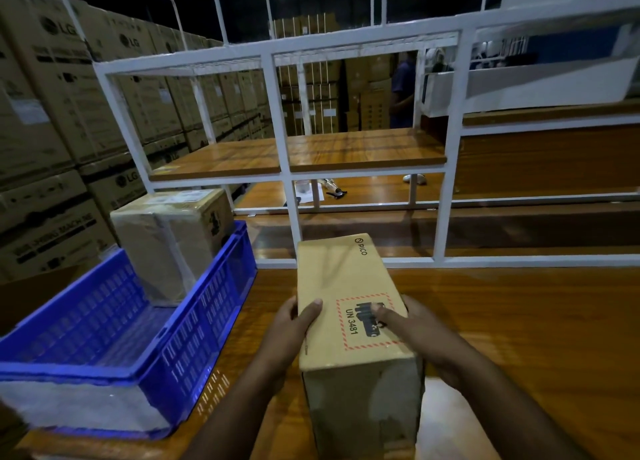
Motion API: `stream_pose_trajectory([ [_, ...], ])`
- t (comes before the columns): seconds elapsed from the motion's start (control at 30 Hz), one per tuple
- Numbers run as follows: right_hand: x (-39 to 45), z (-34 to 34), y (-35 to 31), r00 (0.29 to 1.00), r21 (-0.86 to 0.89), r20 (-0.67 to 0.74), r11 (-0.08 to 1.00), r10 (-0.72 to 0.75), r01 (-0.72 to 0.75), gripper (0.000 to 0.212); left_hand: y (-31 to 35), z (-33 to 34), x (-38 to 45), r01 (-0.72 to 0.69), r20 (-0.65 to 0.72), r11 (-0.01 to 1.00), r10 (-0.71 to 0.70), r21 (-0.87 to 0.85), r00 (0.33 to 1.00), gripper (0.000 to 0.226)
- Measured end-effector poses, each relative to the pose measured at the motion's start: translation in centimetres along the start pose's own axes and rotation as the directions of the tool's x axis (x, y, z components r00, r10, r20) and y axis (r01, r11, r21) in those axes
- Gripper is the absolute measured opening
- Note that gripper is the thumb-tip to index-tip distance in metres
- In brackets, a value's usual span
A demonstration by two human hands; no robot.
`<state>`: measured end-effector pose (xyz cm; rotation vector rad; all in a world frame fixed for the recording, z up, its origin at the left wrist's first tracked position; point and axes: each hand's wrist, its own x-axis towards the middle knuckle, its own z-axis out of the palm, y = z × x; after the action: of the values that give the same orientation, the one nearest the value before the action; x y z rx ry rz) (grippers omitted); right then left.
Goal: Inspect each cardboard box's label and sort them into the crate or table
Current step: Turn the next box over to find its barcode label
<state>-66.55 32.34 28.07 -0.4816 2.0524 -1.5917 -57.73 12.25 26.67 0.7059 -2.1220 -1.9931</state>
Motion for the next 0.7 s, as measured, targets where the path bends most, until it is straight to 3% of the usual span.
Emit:
stream_pose_trajectory([
  [0.1,-0.5,-0.2,0.1,0.999,-0.004,0.030,0.999,-0.032,0.032,0.029,-0.3,0.3,-0.4,-0.034,0.021,0.999,0.035,-0.023,0.999,0.042],
  [0.23,-1.4,-0.5,0.2,0.994,-0.030,0.009,0.994,-0.108,0.108,0.038,-0.4,0.4,-1.4,-0.176,-0.011,0.984,0.176,0.006,0.984,0.045],
  [0.37,-2.0,-1.0,0.1,0.977,0.014,-0.041,0.977,-0.211,0.211,0.081,-0.2,0.2,-2.1,-0.385,-0.075,0.923,0.385,0.010,0.920,0.065],
  [0.43,-2.0,-1.0,0.3,0.963,-0.056,-0.100,0.968,-0.249,0.244,0.108,-0.3,0.0,-2.3,-0.461,-0.100,0.885,0.465,0.063,0.880,0.072],
  [0.5,-2.0,-0.9,0.7,0.939,-0.185,-0.184,0.948,-0.291,0.257,0.120,-0.6,0.0,-2.3,-0.516,-0.121,0.845,0.532,0.142,0.838,0.078],
  [0.6,-1.7,-0.4,1.6,0.894,-0.318,-0.235,0.899,-0.381,0.299,0.123,-1.3,0.0,-2.1,-0.549,-0.113,0.797,0.588,0.253,0.801,0.092],
  [0.7,-1.6,0.0,2.6,0.880,-0.373,-0.226,0.872,-0.417,0.317,0.115,-2.5,0.4,-2.3,-0.512,-0.102,0.801,0.564,0.309,0.820,0.093],
])
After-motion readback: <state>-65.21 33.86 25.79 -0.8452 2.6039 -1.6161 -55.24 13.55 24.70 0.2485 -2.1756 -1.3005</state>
